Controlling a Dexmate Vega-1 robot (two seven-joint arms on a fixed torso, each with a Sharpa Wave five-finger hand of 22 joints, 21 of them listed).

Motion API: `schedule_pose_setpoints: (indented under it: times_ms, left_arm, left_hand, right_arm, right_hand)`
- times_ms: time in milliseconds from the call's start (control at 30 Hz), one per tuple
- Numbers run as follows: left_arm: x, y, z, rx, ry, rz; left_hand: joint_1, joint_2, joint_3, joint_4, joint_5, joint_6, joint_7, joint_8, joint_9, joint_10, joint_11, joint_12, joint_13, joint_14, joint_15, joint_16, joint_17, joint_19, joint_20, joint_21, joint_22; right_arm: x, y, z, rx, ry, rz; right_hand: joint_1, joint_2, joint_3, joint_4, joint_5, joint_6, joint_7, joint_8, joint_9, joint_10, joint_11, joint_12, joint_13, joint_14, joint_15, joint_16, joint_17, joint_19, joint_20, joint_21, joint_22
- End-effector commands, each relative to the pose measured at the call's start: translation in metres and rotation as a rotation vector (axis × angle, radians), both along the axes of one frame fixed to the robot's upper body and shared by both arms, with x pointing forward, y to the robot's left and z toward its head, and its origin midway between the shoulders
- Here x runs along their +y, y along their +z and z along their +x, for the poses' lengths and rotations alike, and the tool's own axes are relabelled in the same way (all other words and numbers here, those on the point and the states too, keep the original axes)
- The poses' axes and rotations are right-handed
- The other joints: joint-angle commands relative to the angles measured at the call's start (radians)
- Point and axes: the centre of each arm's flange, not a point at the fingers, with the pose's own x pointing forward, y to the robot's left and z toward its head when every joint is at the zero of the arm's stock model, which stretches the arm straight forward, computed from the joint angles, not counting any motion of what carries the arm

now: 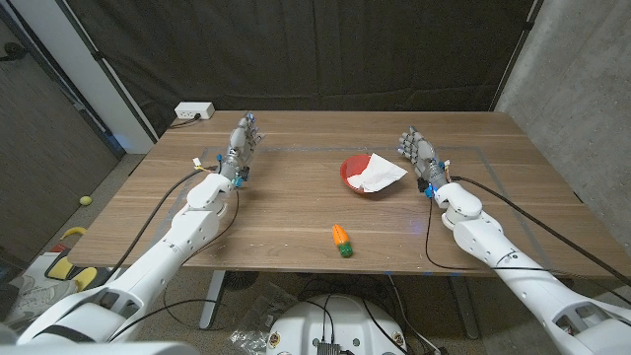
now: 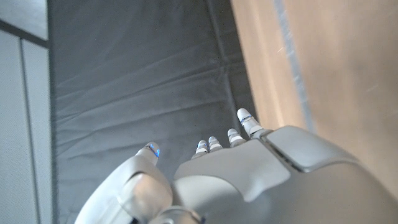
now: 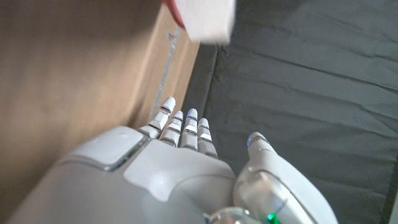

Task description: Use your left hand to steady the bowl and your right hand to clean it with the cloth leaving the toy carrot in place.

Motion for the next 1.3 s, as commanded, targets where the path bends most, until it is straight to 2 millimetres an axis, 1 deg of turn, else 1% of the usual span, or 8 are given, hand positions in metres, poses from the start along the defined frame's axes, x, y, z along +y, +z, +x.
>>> schedule_pose_setpoints:
  times_ms: [33, 533, 800, 900, 933, 1000, 1200, 1300]
  left_arm:
    - [0.047, -0.033, 0.013, 0.019, -0.078, 0.069]
    - [0.029, -0.017, 0.016, 0.01, -0.052, 0.135]
    - [0.015, -0.008, 0.017, -0.001, -0.045, 0.181]
    - [0.008, -0.003, 0.018, 0.0, -0.056, 0.216]
    - [0.006, -0.001, 0.019, 0.003, -0.064, 0.238]
    - [0.0, 0.004, 0.022, 0.001, -0.093, 0.291]
    - [-0.014, 0.015, 0.024, -0.017, -0.086, 0.369]
    - [-0.02, 0.022, 0.023, -0.027, -0.047, 0.431]
  left_hand:
    - [0.009, 0.038, 0.005, -0.001, 0.006, -0.18, -0.005, 0.005, 0.003, -0.116, -0.007, 0.007, 0.004, -0.154, -0.108, 0.006, 0.001, -0.08, -0.118, 0.003, 0.004]
    - [0.014, 0.023, 0.001, -0.008, 0.006, -0.165, -0.005, 0.01, 0.003, -0.101, -0.015, 0.01, 0.004, -0.137, -0.108, 0.009, 0.0, -0.069, -0.115, -0.001, 0.003]
    - [0.047, -0.014, -0.005, -0.036, 0.008, -0.105, -0.017, 0.024, 0.001, -0.04, -0.024, 0.024, 0.002, -0.066, -0.099, 0.021, -0.005, -0.024, -0.085, -0.002, 0.0]
    - [0.073, -0.036, -0.009, -0.056, 0.008, -0.074, -0.033, 0.028, 0.001, 0.004, -0.023, 0.031, 0.002, -0.024, -0.083, 0.025, -0.007, 0.002, -0.073, -0.004, 0.0]
    - [0.087, -0.049, -0.013, -0.067, 0.007, -0.058, -0.036, 0.03, 0.0, 0.021, -0.022, 0.033, 0.002, 0.016, -0.058, 0.033, -0.006, 0.014, -0.07, -0.006, 0.0]
    - [0.125, -0.07, -0.016, -0.093, 0.004, -0.019, -0.039, 0.033, 0.0, 0.073, -0.024, 0.038, 0.003, 0.078, -0.034, 0.038, -0.005, 0.051, -0.043, -0.007, 0.002]
    - [0.153, -0.097, -0.026, -0.115, -0.003, 0.015, -0.032, 0.034, 0.001, 0.127, -0.018, 0.046, 0.003, 0.115, -0.026, 0.037, -0.004, 0.072, -0.028, -0.011, 0.004]
    - [0.173, -0.111, -0.036, -0.125, -0.011, 0.019, -0.029, 0.022, 0.002, 0.191, -0.001, 0.053, 0.006, 0.198, -0.004, 0.051, 0.001, 0.106, 0.033, -0.01, 0.008]
  right_arm:
    - [0.052, 0.005, -0.049, -0.051, -0.117, 0.044]
    - [0.037, 0.015, -0.043, -0.085, -0.16, 0.0]
    - [0.025, 0.018, -0.049, -0.099, -0.217, -0.046]
    - [0.022, 0.018, -0.054, -0.107, -0.246, -0.063]
    - [0.02, 0.018, -0.056, -0.109, -0.258, -0.072]
    - [0.018, 0.019, -0.06, -0.11, -0.279, -0.093]
    - [0.013, 0.023, -0.069, -0.112, -0.325, -0.151]
    - [0.014, 0.025, -0.074, -0.119, -0.345, -0.177]
  right_hand:
    - [0.009, -0.003, 0.004, -0.001, 0.006, 0.008, 0.001, 0.007, 0.001, 0.006, 0.0, 0.007, 0.004, 0.007, 0.002, 0.004, 0.003, -0.008, -0.001, 0.007, 0.004]
    - [0.024, -0.014, 0.004, -0.016, 0.006, 0.01, 0.003, 0.008, 0.001, 0.01, 0.005, 0.007, 0.004, 0.008, 0.004, 0.001, -0.001, -0.003, 0.002, -0.001, 0.004]
    - [0.041, -0.024, 0.007, -0.034, 0.005, 0.015, 0.0, 0.009, 0.001, 0.01, 0.007, 0.006, 0.004, 0.009, 0.005, -0.002, -0.003, -0.001, 0.002, -0.008, 0.003]
    - [0.046, -0.026, 0.008, -0.039, 0.005, 0.019, -0.002, 0.01, 0.001, 0.012, 0.007, 0.007, 0.004, 0.01, 0.006, -0.002, -0.004, 0.0, 0.003, -0.01, 0.003]
    - [0.048, -0.027, 0.009, -0.041, 0.005, 0.02, -0.002, 0.011, 0.001, 0.013, 0.007, 0.007, 0.004, 0.01, 0.008, -0.002, -0.004, 0.001, 0.004, -0.011, 0.002]
    - [0.054, -0.028, 0.01, -0.046, 0.004, 0.025, -0.003, 0.012, 0.001, 0.015, 0.006, 0.007, 0.004, 0.011, 0.008, -0.002, -0.004, 0.002, 0.004, -0.013, 0.002]
    - [0.064, -0.032, 0.011, -0.056, 0.004, 0.03, -0.005, 0.013, 0.001, 0.015, 0.003, 0.007, 0.004, 0.009, 0.007, -0.004, -0.005, 0.0, 0.003, -0.018, 0.002]
    - [0.069, -0.035, 0.012, -0.061, 0.004, 0.033, -0.008, 0.014, 0.001, 0.017, 0.003, 0.007, 0.004, 0.009, 0.006, -0.005, -0.005, 0.0, 0.002, -0.021, 0.002]
